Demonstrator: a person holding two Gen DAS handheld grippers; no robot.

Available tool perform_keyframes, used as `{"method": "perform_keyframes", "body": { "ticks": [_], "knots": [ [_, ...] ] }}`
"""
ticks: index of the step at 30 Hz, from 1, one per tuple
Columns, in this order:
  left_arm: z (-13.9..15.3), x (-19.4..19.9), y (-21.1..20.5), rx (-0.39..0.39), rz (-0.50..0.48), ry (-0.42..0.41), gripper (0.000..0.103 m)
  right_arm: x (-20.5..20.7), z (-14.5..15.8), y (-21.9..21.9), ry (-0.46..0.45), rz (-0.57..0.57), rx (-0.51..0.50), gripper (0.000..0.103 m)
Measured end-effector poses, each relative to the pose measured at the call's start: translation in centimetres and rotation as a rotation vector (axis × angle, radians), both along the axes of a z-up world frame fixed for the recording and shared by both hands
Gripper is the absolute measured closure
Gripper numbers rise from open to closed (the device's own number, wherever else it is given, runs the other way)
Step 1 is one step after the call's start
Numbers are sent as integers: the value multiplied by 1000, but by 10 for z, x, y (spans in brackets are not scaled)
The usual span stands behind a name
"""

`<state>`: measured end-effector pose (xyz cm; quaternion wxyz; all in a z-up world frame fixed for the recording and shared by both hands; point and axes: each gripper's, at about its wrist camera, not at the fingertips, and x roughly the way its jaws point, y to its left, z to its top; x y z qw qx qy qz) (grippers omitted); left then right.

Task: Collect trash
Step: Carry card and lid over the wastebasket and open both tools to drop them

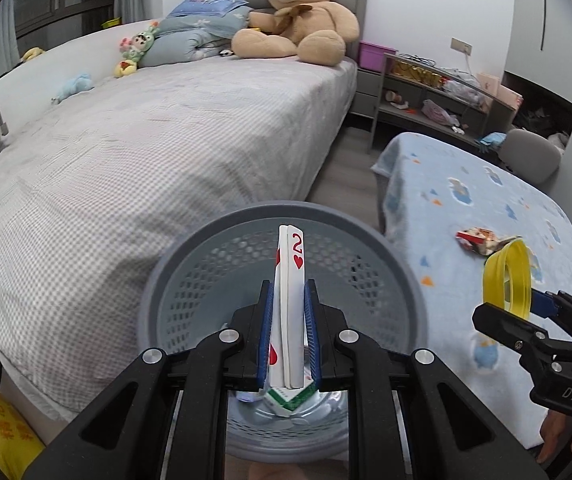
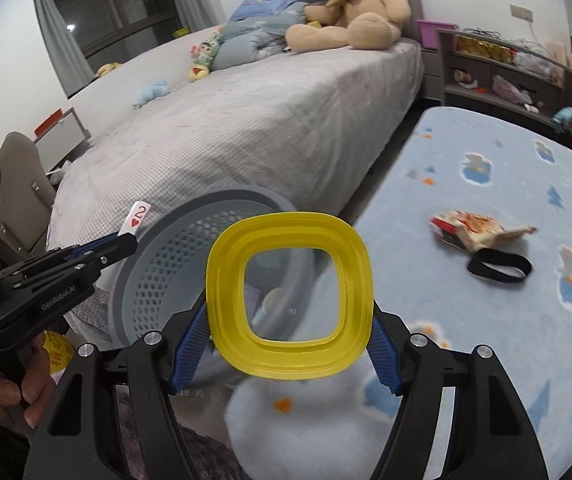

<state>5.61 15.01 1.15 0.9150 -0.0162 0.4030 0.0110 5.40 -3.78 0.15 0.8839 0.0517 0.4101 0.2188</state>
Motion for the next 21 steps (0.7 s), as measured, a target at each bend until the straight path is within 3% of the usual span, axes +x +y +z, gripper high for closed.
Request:
{"method": "perform_keyframes", "body": {
  "ticks": [13,21],
  "knots": [
    [-40,10,38,-49,49,92,87,22,-28,59,52,109,-61,35],
    [-45,10,46,-53,64,96,87,27,-39,73,74,141,-75,35]
  ]
}}
